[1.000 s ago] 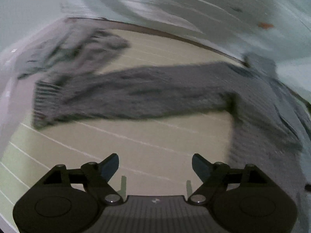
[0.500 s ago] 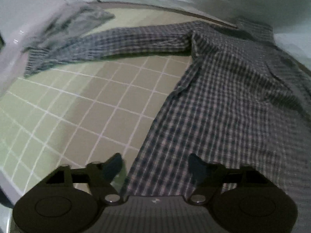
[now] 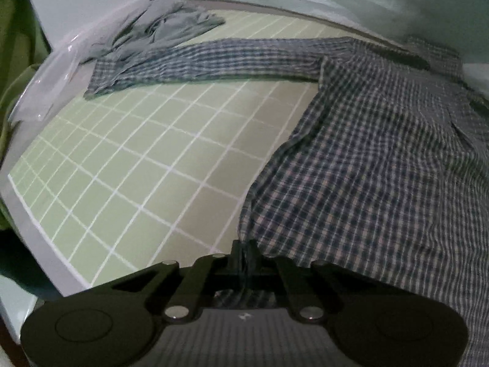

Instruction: Fold clothes

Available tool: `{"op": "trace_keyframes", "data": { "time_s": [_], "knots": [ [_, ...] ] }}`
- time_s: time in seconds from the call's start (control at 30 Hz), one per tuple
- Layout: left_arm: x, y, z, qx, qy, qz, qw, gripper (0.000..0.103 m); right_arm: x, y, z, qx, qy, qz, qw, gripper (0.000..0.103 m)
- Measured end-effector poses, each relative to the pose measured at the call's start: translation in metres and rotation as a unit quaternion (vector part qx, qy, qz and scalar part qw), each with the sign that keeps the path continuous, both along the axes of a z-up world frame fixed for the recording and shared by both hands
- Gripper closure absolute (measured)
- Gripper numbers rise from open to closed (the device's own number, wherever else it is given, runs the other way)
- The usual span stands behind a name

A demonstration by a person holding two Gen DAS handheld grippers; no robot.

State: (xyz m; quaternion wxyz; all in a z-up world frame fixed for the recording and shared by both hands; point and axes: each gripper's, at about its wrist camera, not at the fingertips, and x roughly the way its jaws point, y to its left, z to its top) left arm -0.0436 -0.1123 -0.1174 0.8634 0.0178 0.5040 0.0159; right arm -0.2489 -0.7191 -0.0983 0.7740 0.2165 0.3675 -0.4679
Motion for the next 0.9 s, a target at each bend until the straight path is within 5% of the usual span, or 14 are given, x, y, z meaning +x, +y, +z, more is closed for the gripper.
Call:
{"op": "trace_keyframes", "data": {
  "time_s": [0.17, 0.7, 0.9],
  "knots": [
    [-0.001, -0.002, 0.001, 0.013, 0.021, -0.003, 0.9997, 0.099, 0.004, -0.033, -0.009, -0.006, 0.007, -0.052, 0.999, 0.000],
    [0.001, 0.009, 0.004, -0.002, 0.060, 0.020, 0.9980, 0.093, -0.004, -0.059, -0.015, -0.044, 0.119, -0.094, 0.987, 0.002],
    [0.007, 0.021, 0.004, -0.021, 0.074, 0.012, 0.9970, 0.049, 0.013, -0.028, -0.001, -0.052, 0.112, -0.071, 0.990, 0.002]
  ]
}}
